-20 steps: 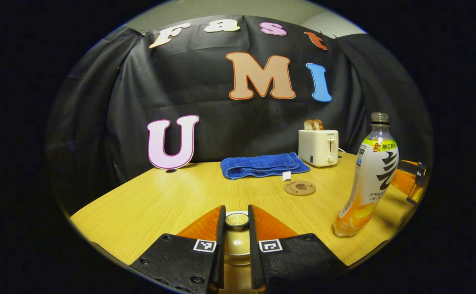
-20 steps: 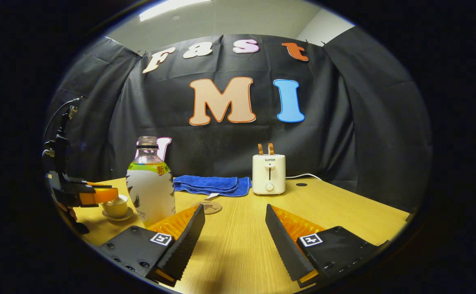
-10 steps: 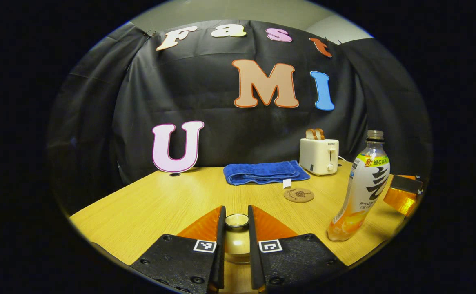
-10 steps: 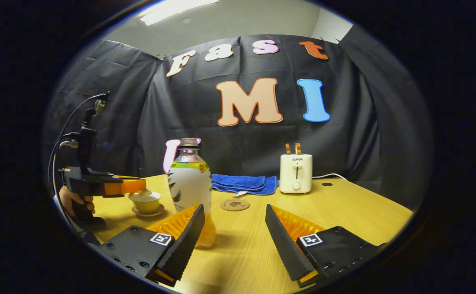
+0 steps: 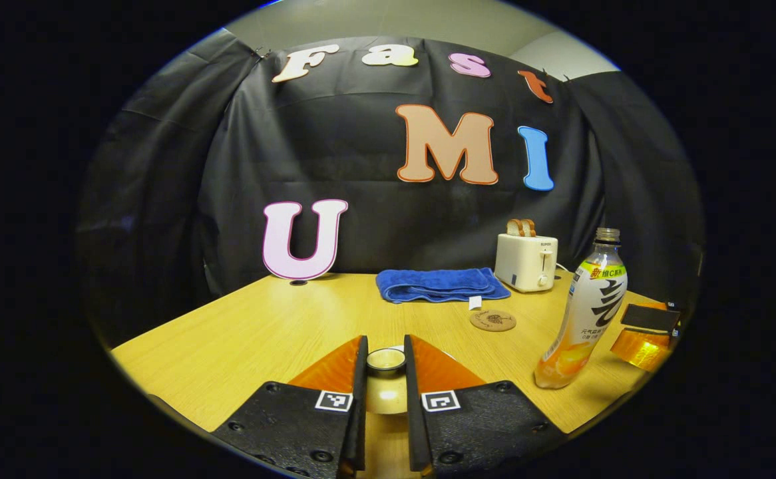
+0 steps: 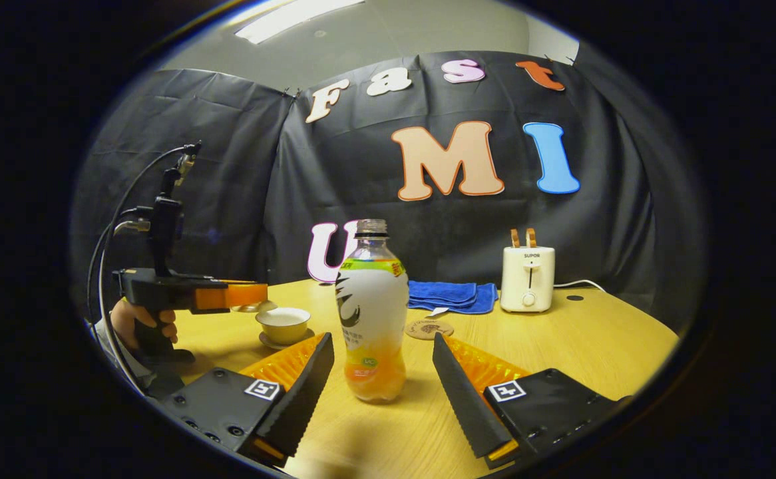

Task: Open the teacup lid with one hand, grasp the water bottle and pour water into the teacup with the other hand; after pouring, place the water bottle on the coaster and then close the teacup lid.

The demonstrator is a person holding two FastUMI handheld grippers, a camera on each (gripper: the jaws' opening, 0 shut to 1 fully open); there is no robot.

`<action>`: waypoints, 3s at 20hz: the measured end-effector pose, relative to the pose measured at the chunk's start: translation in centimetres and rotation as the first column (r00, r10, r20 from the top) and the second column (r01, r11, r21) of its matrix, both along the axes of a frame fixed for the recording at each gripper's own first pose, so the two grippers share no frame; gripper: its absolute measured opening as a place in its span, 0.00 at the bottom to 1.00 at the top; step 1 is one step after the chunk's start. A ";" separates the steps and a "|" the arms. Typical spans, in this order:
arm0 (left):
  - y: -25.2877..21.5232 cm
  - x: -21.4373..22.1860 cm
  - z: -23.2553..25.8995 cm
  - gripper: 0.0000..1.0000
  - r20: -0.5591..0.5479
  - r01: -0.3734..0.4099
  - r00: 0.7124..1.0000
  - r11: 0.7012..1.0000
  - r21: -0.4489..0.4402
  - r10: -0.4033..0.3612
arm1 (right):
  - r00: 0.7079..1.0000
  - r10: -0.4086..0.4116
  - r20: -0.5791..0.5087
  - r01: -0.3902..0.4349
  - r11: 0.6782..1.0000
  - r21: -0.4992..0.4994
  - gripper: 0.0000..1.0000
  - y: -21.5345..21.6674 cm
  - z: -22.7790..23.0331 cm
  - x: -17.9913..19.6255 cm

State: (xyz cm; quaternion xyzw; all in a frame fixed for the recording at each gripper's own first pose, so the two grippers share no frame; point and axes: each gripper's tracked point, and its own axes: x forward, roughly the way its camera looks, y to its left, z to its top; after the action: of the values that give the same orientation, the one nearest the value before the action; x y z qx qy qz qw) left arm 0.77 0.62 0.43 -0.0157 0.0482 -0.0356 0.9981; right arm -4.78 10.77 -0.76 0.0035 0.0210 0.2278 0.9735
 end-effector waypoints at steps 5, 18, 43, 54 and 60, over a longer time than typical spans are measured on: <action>0.5 -0.4 0.7 0.23 0.021 -0.006 1.000 1.000 0.002 0.006 | 1.000 0.016 -0.011 -0.016 1.000 -0.001 0.94 1.7 -0.2 1.0; 1.4 -0.3 0.8 0.23 0.021 -0.006 1.000 0.999 -0.052 0.007 | 0.995 -0.060 -0.077 0.057 0.997 -0.049 0.75 2.6 -1.6 3.9; 7.2 -0.6 2.6 0.23 0.036 -0.090 0.995 0.994 -0.069 0.092 | 0.922 0.108 0.372 0.244 0.581 -0.776 0.63 6.4 0.8 8.8; 8.2 -0.8 3.0 0.23 0.037 -0.096 0.994 0.991 -0.091 0.100 | 0.808 0.388 0.444 0.372 0.250 -0.894 0.61 9.0 -0.4 7.2; 8.4 -0.9 3.3 0.23 0.039 -0.098 0.994 0.990 -0.097 0.102 | 0.759 0.503 0.414 0.414 0.118 -0.903 0.61 9.0 -1.0 6.5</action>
State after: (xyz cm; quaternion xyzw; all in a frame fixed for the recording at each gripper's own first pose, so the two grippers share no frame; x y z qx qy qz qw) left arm -0.10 9.02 3.70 -0.0648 0.0238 0.0118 0.9975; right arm 1.75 19.74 -1.79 -0.7226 -0.1715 0.1710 0.6475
